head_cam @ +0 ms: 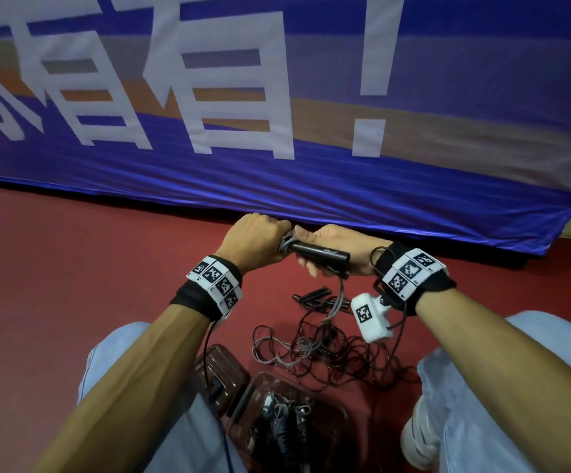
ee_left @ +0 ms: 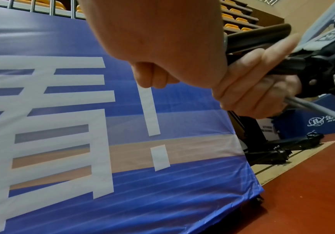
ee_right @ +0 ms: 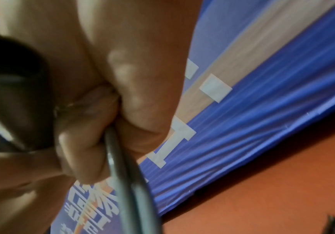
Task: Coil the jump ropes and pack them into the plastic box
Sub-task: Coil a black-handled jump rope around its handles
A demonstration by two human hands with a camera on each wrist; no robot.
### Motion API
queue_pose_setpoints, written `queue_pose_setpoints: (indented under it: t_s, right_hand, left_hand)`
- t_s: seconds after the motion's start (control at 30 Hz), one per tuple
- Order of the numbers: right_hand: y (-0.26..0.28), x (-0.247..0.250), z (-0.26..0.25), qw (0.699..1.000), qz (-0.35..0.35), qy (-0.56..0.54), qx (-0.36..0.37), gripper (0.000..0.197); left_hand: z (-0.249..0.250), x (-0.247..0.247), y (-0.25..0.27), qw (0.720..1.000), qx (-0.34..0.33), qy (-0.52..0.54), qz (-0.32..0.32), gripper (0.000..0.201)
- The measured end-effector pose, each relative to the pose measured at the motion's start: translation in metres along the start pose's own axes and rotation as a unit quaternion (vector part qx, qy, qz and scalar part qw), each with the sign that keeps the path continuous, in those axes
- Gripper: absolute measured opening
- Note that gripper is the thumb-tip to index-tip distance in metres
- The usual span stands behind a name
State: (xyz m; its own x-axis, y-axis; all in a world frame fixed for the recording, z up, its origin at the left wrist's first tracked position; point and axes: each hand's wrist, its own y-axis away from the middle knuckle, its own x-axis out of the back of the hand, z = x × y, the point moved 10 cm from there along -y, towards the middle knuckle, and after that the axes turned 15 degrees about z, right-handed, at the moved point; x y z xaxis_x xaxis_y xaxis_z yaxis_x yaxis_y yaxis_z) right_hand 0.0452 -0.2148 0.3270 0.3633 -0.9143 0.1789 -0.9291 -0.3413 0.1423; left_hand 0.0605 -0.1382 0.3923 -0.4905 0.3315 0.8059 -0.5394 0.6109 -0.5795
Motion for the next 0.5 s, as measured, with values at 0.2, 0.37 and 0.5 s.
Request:
queue_pose_setpoints:
  t_s: [0.2, 0.37, 0.5]
  right_hand:
    - [-0.002, -0.014, 0.009, 0.960, -0.049, -0.268, -0.065, 0.036]
    - [-0.004, -0.030, -0.003, 0.909, -0.085, -0.403, -0.065, 0.026]
    - [-0.010, -0.032, -0.004, 0.914, -0.054, -0.388, -0.103, 0.045]
  left_hand:
    - [-0.013, 0.012, -0.003, 0.996, 0.072, 0.021, 0.041, 0.028]
    - [-0.031, 0.027, -0.001, 0.966, 0.219, 0.087, 0.105, 0.034]
    - [-0.038, 0.016, 0.003, 0.952, 0.291, 0.076, 0.060, 0.025]
